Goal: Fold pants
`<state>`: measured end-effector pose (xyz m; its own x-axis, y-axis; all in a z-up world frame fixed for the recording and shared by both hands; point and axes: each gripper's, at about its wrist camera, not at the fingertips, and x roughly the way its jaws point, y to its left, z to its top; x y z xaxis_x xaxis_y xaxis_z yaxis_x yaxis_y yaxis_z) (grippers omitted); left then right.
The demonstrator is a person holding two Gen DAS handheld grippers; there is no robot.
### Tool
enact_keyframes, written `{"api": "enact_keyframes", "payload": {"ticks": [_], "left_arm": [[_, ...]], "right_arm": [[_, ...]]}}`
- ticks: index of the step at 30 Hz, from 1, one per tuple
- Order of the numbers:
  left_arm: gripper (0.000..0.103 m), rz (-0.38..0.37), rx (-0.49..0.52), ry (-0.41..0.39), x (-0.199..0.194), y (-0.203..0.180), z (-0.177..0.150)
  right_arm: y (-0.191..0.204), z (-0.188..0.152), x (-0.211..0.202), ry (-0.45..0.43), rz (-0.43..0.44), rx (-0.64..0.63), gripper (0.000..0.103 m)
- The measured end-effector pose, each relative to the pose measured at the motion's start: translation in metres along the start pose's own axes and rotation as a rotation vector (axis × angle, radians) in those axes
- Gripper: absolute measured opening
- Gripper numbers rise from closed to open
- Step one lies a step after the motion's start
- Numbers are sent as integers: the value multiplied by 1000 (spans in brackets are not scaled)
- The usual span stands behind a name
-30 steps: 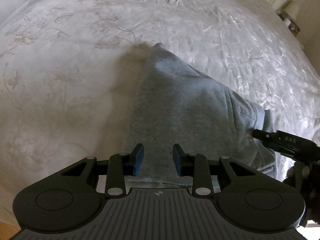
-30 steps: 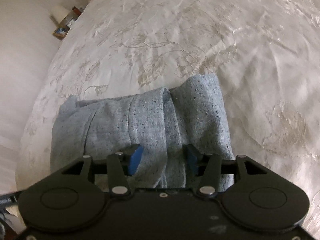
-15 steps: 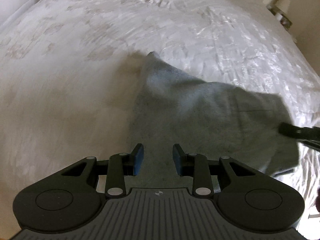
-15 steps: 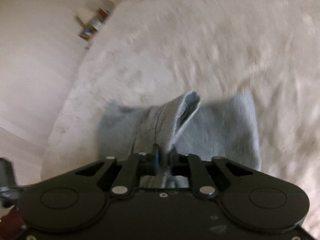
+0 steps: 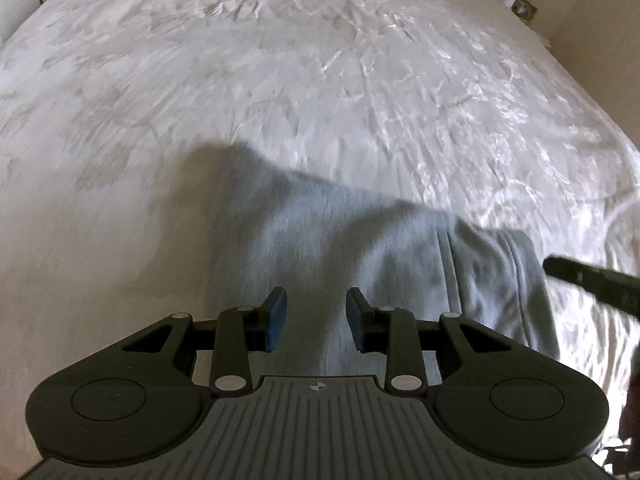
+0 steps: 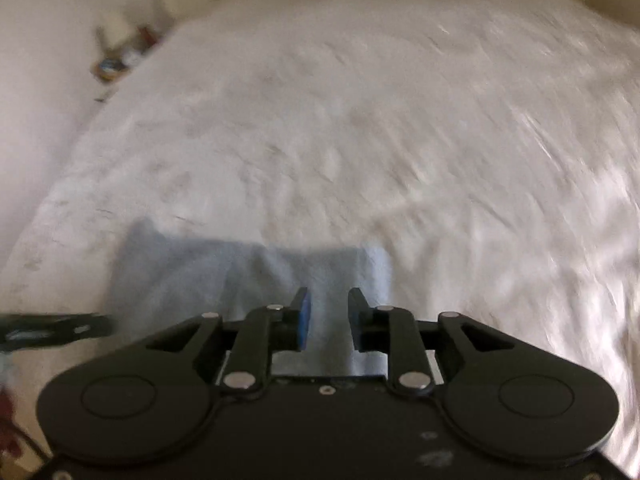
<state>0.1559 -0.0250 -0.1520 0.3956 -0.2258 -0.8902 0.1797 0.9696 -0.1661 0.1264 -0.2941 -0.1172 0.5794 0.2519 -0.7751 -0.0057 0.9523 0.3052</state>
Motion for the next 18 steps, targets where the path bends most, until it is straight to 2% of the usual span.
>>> {"api": "enact_keyframes", "payload": {"ticks": [3,9,11,13,15,16,17,18], "left_arm": [[32,31,37,4,22,-2,19],[32,109,20,69,69,18,45],[32,94,4,98,78,24,48],[33,82,11,98,77,25,49],[38,57,25,87,71,26,45],[47,40,25,86,68,28,43],[61,26,19,86,64,31,38],[68,16,11,83,59,33,36]], "right_arm": [[16,5,18,54,50,-34,26],[21,6,68,170,-69,-106,24],[24,7,76,178,-99,-154,35],[26,10,77,182,-106,-175,36],[23,10,72,181,-102,-163,38],[19,11,71,181,-101,-155,41],[17,10,69,180,-101,-147,44],[14,8,66,179,-101,-140,45]]}}
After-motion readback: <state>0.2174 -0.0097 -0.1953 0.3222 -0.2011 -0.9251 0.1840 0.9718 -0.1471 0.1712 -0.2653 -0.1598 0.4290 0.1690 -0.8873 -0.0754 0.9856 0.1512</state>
